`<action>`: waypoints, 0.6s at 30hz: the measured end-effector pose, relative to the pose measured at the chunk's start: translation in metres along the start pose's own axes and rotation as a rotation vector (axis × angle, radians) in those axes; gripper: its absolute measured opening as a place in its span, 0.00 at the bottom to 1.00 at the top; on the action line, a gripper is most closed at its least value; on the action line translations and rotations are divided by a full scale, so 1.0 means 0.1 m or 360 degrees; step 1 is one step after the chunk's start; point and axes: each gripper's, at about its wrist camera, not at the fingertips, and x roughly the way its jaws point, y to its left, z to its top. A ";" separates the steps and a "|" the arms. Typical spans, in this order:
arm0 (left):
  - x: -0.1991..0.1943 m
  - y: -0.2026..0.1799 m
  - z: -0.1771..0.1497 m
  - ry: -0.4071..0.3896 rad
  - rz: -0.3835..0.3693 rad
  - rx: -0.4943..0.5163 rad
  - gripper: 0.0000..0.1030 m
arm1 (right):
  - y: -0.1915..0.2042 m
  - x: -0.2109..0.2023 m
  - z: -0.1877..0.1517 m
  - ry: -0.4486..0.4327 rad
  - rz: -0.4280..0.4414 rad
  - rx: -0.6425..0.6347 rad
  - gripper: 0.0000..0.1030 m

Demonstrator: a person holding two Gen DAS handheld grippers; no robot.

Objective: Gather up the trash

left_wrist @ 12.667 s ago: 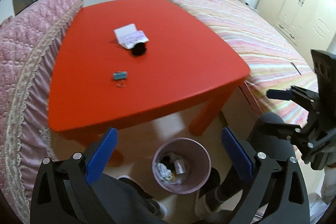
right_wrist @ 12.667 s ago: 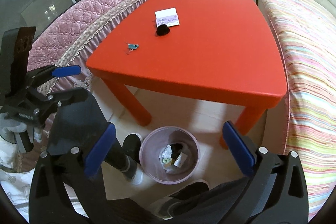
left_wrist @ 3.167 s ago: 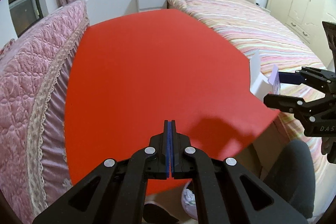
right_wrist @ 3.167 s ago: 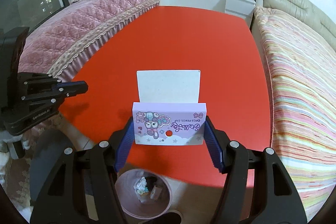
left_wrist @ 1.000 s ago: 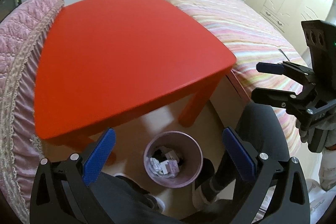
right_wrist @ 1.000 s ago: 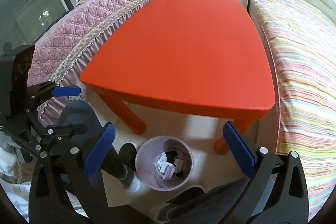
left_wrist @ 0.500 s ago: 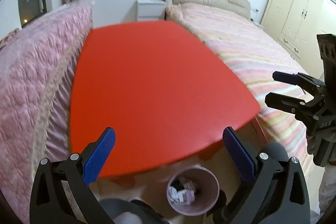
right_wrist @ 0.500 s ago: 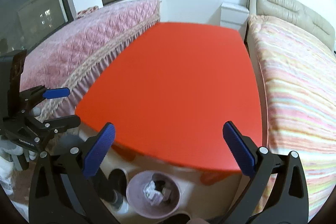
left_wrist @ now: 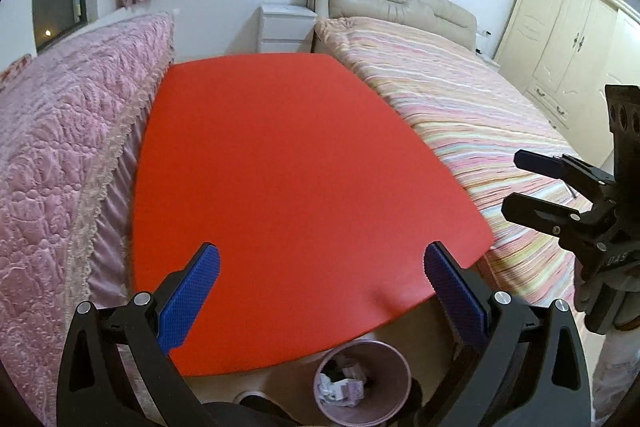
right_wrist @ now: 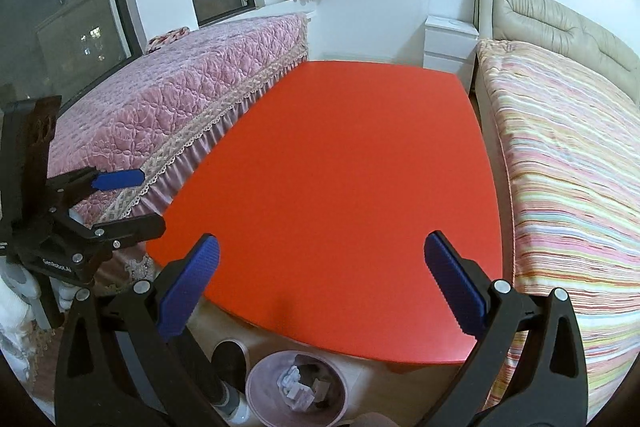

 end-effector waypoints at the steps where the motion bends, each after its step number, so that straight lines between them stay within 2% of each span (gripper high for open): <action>1: 0.01 -0.01 0.01 0.0005 0.0004 0.0001 0.95 | 0.00 0.00 0.00 -0.0004 0.0000 0.0001 0.97; 18: -0.01 -0.04 0.03 -0.0004 0.0029 -0.0006 0.95 | -0.07 0.03 0.03 -0.0002 -0.0008 0.0007 0.97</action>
